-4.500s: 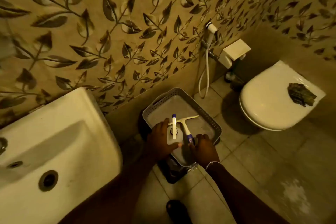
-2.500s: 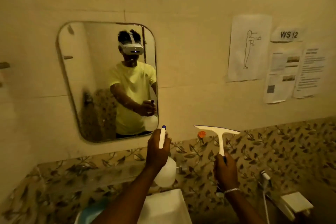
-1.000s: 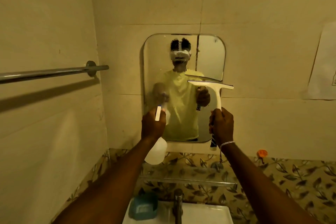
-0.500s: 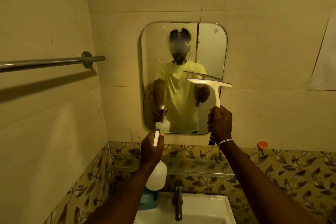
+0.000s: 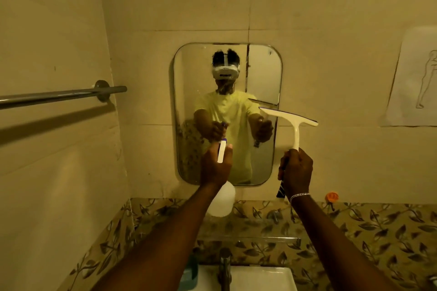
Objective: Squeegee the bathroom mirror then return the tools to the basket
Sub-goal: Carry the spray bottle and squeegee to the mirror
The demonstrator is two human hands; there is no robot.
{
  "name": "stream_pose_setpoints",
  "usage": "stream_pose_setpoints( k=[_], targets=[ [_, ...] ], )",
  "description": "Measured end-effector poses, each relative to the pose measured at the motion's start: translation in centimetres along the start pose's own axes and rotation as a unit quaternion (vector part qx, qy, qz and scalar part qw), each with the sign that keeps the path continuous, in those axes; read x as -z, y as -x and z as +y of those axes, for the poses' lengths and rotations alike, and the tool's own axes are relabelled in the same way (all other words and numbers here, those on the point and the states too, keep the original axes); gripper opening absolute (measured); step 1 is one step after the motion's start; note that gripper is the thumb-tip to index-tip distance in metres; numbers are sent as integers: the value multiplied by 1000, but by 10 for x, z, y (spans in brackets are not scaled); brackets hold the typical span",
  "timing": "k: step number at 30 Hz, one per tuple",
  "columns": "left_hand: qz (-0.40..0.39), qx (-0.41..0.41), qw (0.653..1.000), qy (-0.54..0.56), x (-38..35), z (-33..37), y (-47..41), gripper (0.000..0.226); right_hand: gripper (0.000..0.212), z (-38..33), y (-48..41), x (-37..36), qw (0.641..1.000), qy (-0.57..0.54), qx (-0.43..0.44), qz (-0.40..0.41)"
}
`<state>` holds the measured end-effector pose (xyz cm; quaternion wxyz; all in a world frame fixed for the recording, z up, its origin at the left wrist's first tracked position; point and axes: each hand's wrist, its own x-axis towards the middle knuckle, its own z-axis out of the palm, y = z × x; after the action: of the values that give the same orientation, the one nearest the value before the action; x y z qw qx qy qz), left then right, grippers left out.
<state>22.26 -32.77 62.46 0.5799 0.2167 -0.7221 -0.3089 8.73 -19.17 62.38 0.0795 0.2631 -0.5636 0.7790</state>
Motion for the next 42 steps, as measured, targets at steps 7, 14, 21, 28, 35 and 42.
stream_pose_setpoints(
  k=[7, 14, 21, 28, 35, 42],
  targets=[
    [51, -80, 995, 14, -41, 90, -78, 27, 32, -4, -15, 30, 999, -7, -3, 39],
    [38, -58, 997, 20, -60, 73, -63, 24, 29, -1, -19, 49, 998, -9, -9, 58],
    [14, -43, 999, -8, -64, 31, -13, 30, 27, 4, -14, 54, 998, -12, -20, 50],
    [-32, 5, 998, -48, -72, 15, 24, 36, 28, 8, -7, 60, 998, -6, -26, 55],
    [-59, 15, 998, -32, -76, -14, 69, 29, 28, 13, -5, 65, 998, 1, -29, 56],
    [-86, 77, 990, -77, -74, -43, 103, 27, 28, 21, -4, 66, 998, 13, -34, 57]
  ],
)
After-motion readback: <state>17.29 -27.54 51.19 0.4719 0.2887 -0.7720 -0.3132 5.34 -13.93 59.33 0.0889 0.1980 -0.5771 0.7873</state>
